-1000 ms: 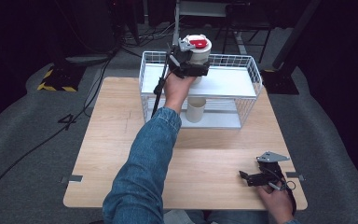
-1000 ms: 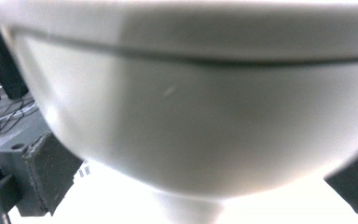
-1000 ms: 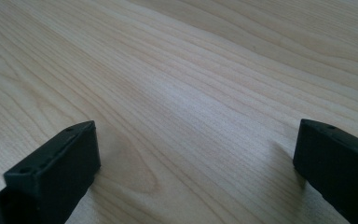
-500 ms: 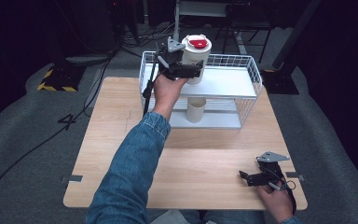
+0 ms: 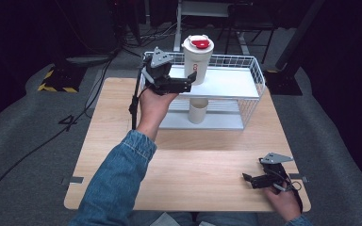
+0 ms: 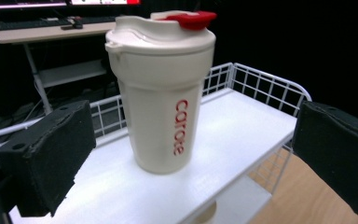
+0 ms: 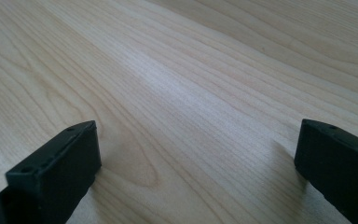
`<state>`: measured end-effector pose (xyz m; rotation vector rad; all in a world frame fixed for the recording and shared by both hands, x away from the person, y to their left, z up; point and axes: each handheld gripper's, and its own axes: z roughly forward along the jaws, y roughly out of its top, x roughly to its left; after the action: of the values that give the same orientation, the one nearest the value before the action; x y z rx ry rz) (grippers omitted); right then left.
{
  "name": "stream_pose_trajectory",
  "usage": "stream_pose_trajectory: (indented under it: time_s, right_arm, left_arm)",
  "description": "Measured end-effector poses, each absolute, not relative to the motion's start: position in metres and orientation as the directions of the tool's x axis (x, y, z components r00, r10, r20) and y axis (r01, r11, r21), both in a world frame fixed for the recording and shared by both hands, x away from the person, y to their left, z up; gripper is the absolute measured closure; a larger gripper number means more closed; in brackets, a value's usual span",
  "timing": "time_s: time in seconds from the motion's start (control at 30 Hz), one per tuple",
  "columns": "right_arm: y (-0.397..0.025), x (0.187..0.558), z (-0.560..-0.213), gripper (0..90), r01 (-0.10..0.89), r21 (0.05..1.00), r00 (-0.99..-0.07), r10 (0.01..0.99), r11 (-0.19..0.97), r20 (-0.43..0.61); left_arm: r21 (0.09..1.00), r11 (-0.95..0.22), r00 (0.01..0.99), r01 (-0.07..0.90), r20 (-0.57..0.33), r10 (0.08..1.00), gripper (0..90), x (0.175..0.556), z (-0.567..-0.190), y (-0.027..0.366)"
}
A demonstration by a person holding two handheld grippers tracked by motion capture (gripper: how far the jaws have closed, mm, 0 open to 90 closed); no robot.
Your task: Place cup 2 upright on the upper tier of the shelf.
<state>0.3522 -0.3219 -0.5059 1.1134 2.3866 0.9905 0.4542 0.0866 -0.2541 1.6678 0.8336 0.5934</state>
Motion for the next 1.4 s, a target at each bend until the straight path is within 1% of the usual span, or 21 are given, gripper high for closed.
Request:
stream_pose_trajectory:
  time_s: [0.13,0.4,0.5,0.67,0.87,1.03,1.3,1.4]
  right_arm:
    - [-0.323,0.354,-0.506,0.5,0.530,0.709,-0.656,0.755,0.465,-0.004]
    - [-0.323,0.355,-0.506,0.5,0.528,0.709,-0.659,0.752,0.467,-0.005]
    - [-0.323,0.355,-0.506,0.5,0.528,0.709,-0.659,0.752,0.467,-0.004]
    - [-0.323,0.355,-0.506,0.5,0.528,0.710,-0.659,0.752,0.467,-0.005]
    - [-0.323,0.355,-0.506,0.5,0.528,0.709,-0.659,0.752,0.467,-0.005]
    - [-0.323,0.355,-0.506,0.5,0.528,0.710,-0.659,0.753,0.467,-0.005]
    - [-0.323,0.355,-0.506,0.5,0.529,0.709,-0.658,0.753,0.467,-0.005]
    - [-0.323,0.355,-0.506,0.5,0.529,0.709,-0.658,0.753,0.466,-0.005]
  left_arm:
    - [0.964,-0.151,0.624,0.218,-0.019,0.781,0.1,0.439,-0.258,0.094]
    - [0.961,-0.157,0.620,0.227,-0.019,0.784,0.1,0.412,-0.264,0.111]
    - [0.959,-0.174,0.620,0.222,-0.001,0.785,0.1,0.402,-0.267,0.117]
    - [0.957,-0.223,0.630,0.187,0.058,0.774,0.0,0.384,-0.274,0.126]
    - [0.950,-0.222,0.639,0.219,0.032,0.768,0.0,0.368,-0.290,0.141]
    - [0.933,-0.259,0.644,0.250,0.040,0.764,0.1,0.362,-0.302,0.154]
    - [0.925,-0.229,0.637,0.304,-0.018,0.771,0.3,0.349,-0.326,0.182]
    - [0.913,-0.268,0.647,0.308,0.005,0.762,0.3,0.343,-0.332,0.187]
